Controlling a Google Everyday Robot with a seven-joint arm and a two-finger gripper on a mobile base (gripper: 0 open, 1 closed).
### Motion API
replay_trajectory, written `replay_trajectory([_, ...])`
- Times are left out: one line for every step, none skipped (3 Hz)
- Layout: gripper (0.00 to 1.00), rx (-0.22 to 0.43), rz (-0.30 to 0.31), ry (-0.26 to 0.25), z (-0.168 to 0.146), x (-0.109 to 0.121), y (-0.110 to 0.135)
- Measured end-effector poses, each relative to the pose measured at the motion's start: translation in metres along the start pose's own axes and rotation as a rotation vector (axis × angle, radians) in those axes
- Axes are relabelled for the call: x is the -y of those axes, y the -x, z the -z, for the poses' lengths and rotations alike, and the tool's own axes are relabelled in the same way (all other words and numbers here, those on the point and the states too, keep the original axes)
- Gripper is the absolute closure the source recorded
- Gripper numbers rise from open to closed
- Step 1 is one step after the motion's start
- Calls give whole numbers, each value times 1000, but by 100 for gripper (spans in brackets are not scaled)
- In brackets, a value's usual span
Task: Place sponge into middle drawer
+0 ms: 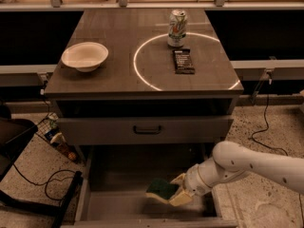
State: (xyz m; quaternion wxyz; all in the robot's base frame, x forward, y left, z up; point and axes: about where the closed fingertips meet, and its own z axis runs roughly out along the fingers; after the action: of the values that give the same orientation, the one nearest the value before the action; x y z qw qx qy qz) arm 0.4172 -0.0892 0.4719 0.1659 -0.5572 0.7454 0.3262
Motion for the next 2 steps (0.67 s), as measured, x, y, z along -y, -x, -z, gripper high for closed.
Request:
replay_trajectory([100,61,-36,-10,-28,12,-4])
replay_trajectory([100,104,-54,-22,-51,20,-2])
